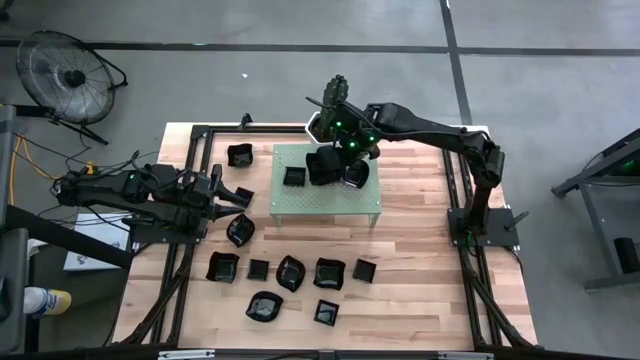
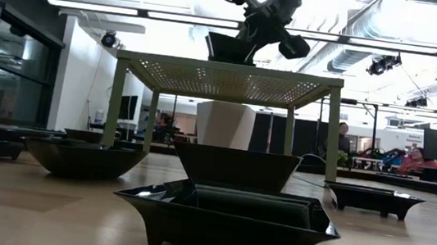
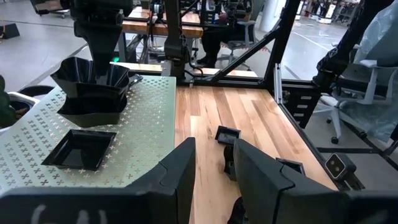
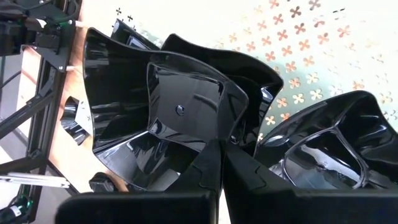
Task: Pick & Place Mini shaped plates
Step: Stack the distorted square plate on top of the distorted square plate on the shelf, then stack the square plate on top of the square plate on the shelf
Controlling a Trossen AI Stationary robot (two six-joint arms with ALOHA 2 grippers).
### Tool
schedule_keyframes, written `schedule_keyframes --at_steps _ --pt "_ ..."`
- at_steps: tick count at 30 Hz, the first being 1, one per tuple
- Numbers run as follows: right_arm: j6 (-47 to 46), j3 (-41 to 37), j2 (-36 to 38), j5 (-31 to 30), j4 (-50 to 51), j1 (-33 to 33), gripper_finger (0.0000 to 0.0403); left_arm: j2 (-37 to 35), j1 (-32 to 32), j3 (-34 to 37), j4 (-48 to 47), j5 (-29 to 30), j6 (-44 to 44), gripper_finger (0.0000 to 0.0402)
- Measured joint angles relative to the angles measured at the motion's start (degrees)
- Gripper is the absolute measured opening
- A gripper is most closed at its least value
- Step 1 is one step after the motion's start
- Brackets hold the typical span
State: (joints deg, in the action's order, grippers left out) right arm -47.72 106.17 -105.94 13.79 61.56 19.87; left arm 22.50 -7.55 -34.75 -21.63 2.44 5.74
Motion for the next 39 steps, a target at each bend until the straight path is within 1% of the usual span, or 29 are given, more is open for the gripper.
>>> schedule_keyframes --at_steps 8,28,34,39 --pt "0.02 0.00 0.03 -0.40 0.04 -0.01 0.0003 0.02 0.00 0.00 0.00 -0.08 0.06 0.0108" --pt "0.13 0.00 0.42 -1.41 0.14 -0.01 0.0060 0.02 0.00 0.00 0.00 -0.49 0.08 0.0108" --pt "0.24 0.02 2.51 -1.08 0.66 -0.21 0.0062 0.02 0.00 -0.02 0.00 -0.52 0.08 0.0108" --pt "1.61 0.02 4.21 -1.63 4.49 -2.69 0.0056 0.00 0.01 0.00 -0.67 -0.52 0.10 0.0108"
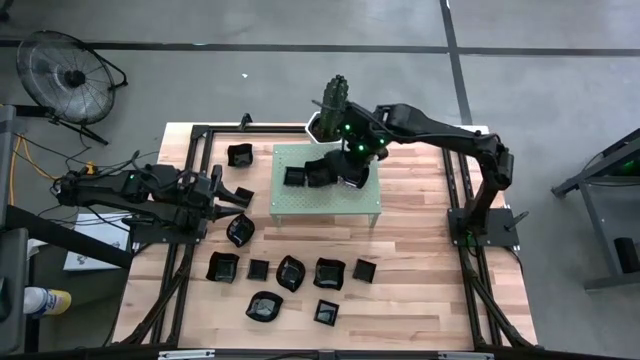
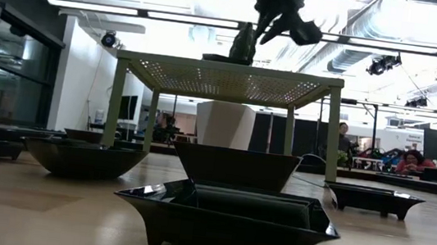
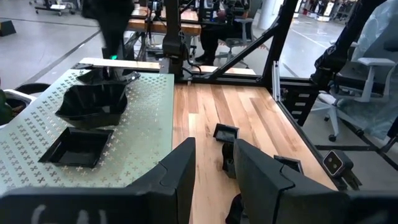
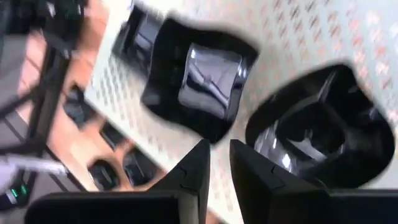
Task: Pick & Place Mini shaped plates
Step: Stack the square plate on top of the square plate on the shelf
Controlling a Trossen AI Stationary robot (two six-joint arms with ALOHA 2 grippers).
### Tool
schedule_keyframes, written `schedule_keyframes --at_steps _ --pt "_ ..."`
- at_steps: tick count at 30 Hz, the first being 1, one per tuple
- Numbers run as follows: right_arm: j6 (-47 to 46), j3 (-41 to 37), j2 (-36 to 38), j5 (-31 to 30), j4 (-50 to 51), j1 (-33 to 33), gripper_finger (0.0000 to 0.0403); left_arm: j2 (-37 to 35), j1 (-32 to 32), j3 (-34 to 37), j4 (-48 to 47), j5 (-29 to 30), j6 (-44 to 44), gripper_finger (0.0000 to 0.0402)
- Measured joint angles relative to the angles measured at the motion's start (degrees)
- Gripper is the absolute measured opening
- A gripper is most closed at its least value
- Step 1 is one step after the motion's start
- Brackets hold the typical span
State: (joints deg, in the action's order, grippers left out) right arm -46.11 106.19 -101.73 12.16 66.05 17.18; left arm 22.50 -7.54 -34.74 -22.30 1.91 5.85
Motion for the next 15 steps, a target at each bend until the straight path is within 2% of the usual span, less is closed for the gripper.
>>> schedule_keyframes --at_steps 3,7,10,15 --pt "0.56 0.02 0.11 -1.06 3.69 -2.58 0.0052 0.02 -0.01 0.00 -0.92 0.00 0.00 0.0108" --pt "1.12 0.02 0.00 -5.37 7.34 -7.31 0.0047 0.00 0.00 0.00 -1.03 0.00 0.44 0.0108" --pt "-0.30 0.02 0.02 -7.96 7.97 -11.03 0.0046 0.02 0.00 0.00 -1.03 0.01 0.44 0.0108" --pt "-3.07 0.02 0.37 -8.89 8.02 -17.10 0.0048 0.02 0.01 -0.01 -1.06 0.02 0.44 0.0108"
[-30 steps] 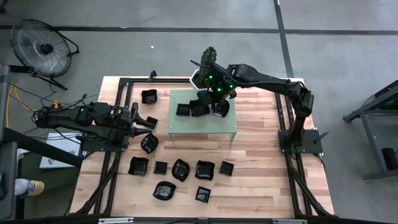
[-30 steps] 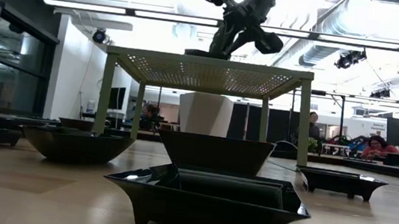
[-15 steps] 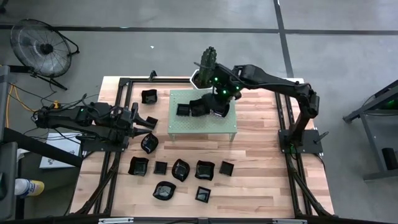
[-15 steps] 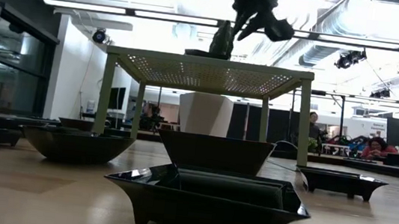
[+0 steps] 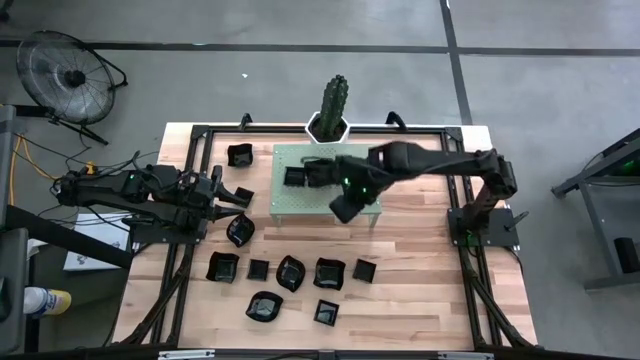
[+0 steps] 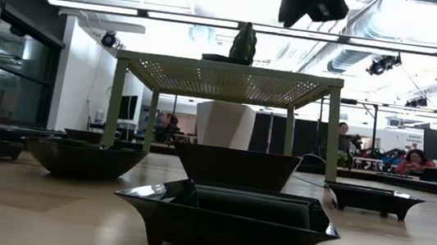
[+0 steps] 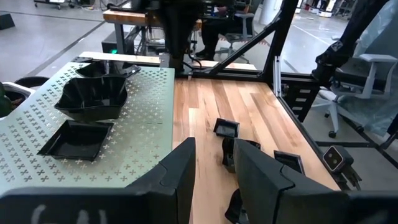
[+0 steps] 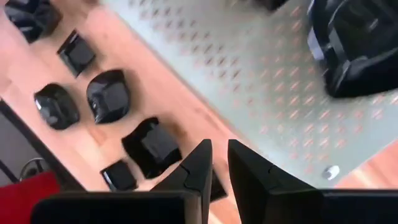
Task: Pick & Place Mini shaped plates
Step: Stack the square plate on top of the square plate on the shelf
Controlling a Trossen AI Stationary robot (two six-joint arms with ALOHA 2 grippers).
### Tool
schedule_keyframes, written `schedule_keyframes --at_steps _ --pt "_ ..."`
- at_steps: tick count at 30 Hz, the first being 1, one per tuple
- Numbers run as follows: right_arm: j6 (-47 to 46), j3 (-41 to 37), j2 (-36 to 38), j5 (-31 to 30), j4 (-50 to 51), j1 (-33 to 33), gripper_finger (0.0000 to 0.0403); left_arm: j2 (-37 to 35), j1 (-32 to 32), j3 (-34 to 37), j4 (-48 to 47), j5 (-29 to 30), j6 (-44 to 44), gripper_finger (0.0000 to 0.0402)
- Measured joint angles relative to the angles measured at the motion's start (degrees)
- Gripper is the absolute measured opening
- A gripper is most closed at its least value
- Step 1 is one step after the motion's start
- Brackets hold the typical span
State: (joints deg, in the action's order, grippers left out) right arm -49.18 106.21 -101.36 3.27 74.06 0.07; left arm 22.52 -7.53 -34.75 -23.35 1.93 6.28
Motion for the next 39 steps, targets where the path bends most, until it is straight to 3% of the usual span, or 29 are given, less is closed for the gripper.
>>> schedule_keyframes --at_steps 7,14,19,23,31,39 --pt "-10.13 0.00 -0.04 -2.98 0.26 -9.87 0.0042 0.00 -0.02 0.01 -0.20 0.07 0.00 0.0108" --pt "-30.48 -1.03 -0.04 -10.79 0.15 -22.35 0.0041 0.00 0.00 0.00 -0.43 0.09 0.00 0.0108" --pt "-49.73 -8.32 -0.04 -12.19 -0.82 -30.47 0.0042 0.00 -0.02 0.01 -0.61 0.11 0.00 0.0108" --pt "-61.52 -17.13 -0.13 -10.35 -8.08 -35.29 0.0050 -0.02 0.01 0.01 -0.63 0.13 0.00 0.0108" --pt "-69.25 -32.17 -0.13 -5.76 -26.09 -37.04 0.0110 -0.02 -0.02 0.01 -0.59 0.17 0.55 0.0108" --pt "-70.41 -42.29 -0.13 -6.47 -39.00 -34.26 0.0161 -0.02 -0.02 0.01 -0.59 0.17 1.51 0.0108"
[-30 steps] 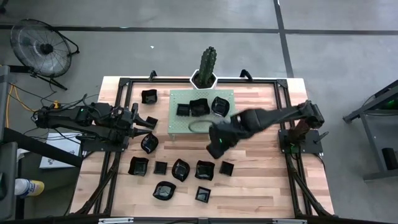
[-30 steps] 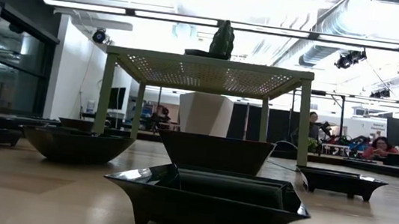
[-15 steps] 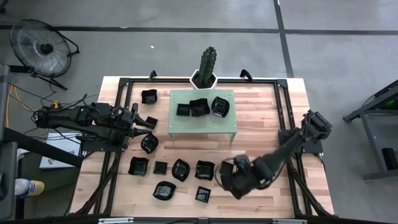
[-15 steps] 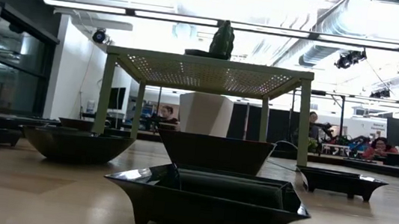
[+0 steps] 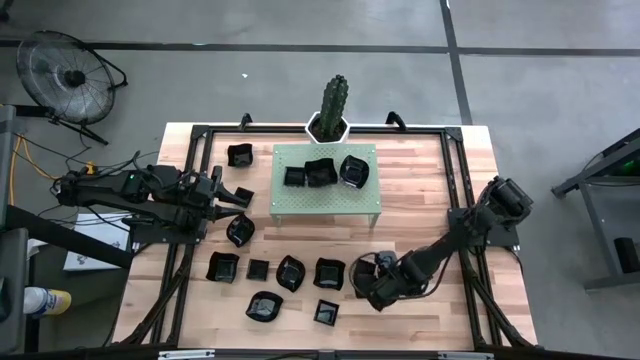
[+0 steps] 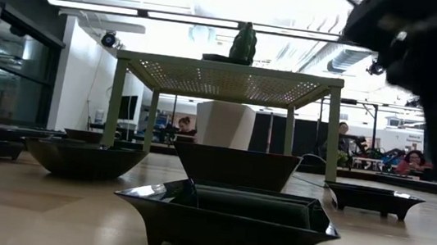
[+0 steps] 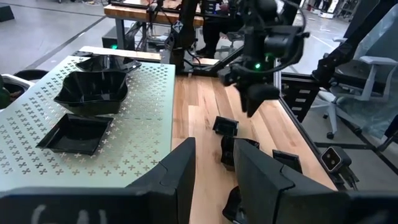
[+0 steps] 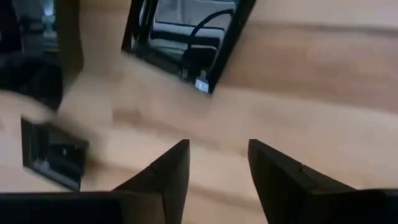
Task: Pick & Place Mini shaped plates
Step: Stack the square plate on top of the square plate on the shelf
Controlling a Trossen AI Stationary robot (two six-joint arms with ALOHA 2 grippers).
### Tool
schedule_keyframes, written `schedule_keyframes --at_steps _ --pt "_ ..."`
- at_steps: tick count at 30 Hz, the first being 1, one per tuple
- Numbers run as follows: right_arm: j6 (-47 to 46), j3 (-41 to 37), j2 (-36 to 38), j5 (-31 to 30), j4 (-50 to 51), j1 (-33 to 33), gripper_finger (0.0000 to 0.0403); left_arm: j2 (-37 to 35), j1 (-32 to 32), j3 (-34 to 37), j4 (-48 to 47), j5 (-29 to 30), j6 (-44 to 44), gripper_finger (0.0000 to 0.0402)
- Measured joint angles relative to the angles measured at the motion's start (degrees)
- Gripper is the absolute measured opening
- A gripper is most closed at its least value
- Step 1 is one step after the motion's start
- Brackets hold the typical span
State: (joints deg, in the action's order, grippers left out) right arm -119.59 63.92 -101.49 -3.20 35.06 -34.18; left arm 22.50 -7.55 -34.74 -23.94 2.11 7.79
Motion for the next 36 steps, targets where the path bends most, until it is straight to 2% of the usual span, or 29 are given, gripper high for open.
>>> schedule_keyframes --at_steps 9,20,36 --pt "1.51 -3.74 0.00 -2.85 -5.14 2.88 0.0153 0.02 0.00 0.00 0.00 -0.02 0.46 0.0108" --pt "2.46 -3.87 0.00 -3.94 -2.45 5.32 0.0128 0.00 0.01 0.00 0.00 0.01 0.50 0.0108" --pt "1.51 -3.87 0.00 -2.81 -0.85 5.34 0.0097 0.02 0.00 0.00 -0.20 0.63 0.48 0.0108"
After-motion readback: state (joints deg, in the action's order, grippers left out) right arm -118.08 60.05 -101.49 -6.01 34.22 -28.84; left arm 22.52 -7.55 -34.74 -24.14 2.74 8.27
